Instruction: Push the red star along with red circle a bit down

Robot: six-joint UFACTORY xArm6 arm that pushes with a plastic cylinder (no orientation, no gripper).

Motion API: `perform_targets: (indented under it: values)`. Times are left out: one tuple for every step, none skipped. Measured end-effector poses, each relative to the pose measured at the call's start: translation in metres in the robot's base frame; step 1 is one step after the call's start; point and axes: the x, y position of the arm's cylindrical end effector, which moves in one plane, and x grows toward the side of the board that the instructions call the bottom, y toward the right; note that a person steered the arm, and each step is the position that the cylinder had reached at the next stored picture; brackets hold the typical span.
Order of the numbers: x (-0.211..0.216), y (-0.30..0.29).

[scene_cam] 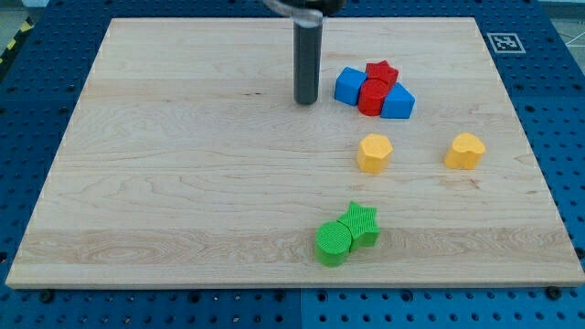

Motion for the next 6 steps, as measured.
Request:
perform_targets:
  values:
    - [-0.019, 0.006]
    - [-0.026, 0.024]
    - [-0.057, 0.04]
    - [-0.075, 0.075]
    - [-0.062, 0.116]
    - [-0.04, 0.12]
